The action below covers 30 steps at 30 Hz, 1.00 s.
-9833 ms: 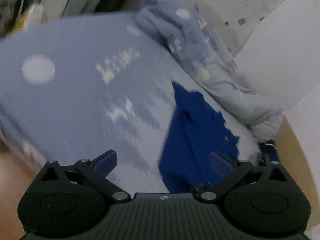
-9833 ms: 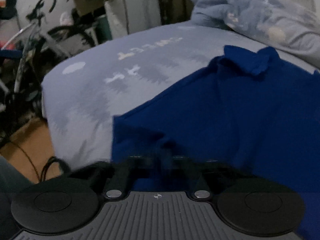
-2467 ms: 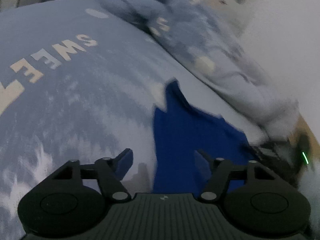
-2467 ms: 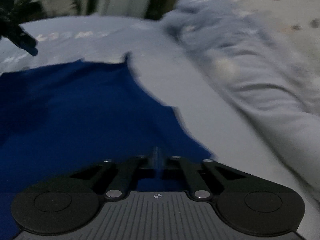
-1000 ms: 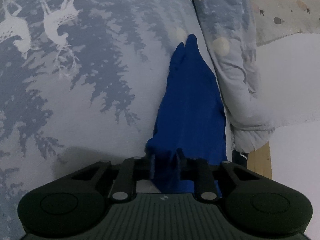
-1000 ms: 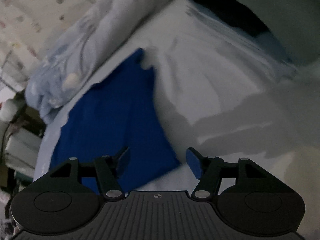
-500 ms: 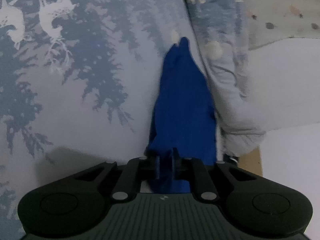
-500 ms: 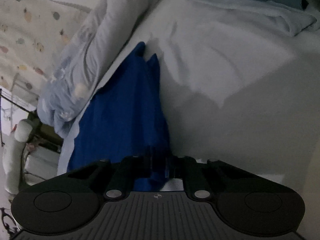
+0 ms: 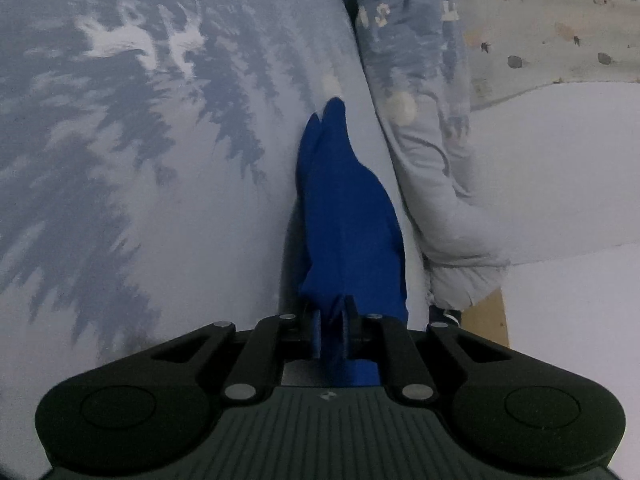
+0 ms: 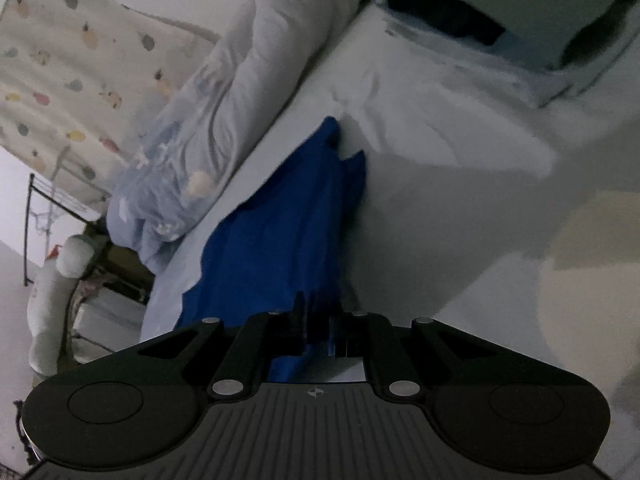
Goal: Fold clothes
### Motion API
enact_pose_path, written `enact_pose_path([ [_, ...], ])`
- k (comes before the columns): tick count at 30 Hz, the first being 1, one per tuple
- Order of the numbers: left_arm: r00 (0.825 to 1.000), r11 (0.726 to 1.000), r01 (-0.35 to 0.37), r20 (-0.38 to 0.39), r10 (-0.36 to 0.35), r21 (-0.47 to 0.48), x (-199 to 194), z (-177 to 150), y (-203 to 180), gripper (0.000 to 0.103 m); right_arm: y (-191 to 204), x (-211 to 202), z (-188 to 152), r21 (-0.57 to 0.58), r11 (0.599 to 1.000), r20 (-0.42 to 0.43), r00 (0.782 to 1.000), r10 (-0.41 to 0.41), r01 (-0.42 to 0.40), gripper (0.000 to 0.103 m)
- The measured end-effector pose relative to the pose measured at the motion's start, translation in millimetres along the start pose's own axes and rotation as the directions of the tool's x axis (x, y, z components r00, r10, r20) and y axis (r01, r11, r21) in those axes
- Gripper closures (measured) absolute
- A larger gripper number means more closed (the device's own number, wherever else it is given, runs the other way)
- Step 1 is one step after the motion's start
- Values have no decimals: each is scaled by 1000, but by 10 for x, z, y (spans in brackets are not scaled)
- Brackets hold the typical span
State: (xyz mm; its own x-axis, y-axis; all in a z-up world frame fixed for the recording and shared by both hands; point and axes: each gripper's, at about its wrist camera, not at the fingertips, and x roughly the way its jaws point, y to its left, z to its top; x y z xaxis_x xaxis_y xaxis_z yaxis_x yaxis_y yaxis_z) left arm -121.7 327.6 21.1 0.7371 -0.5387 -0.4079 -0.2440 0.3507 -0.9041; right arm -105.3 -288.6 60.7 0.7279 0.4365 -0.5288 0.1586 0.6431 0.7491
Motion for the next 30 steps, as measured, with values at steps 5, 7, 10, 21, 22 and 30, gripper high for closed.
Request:
enact_pose_path([
  [5, 1000, 1000, 5, 12, -5, -1, -343, -297, -108, 91, 48, -494, -178, -10, 1000, -6, 1000, 7, -7, 93],
  [7, 1000, 1000, 12, 14, -12, 7, -484, -399, -168, 91, 62, -720, -240, -17, 1000, -8, 1000, 14, -14, 93],
  [10, 998, 999, 44, 43, -45, 8, -798, -585, -365, 91, 186, -1100, -323, -22, 998, 3, 999, 52, -51, 93],
  [21, 936, 974, 222, 269, -228, 52, -1511, -565, -1494, 93, 1096, -1964, 173, -101, 972, 187, 956, 228, -212, 93],
  [22, 929, 970, 238, 279, -244, 56, -1478, -490, -1589, 94, 1185, -1918, 268, -106, 969, 202, 949, 241, -223, 93],
  [30, 962, 998, 13, 272, -27, 55, -60, 587, -1596, 95, 1366, -415, 1228, -152, 985, 134, 986, 104, -83, 93],
])
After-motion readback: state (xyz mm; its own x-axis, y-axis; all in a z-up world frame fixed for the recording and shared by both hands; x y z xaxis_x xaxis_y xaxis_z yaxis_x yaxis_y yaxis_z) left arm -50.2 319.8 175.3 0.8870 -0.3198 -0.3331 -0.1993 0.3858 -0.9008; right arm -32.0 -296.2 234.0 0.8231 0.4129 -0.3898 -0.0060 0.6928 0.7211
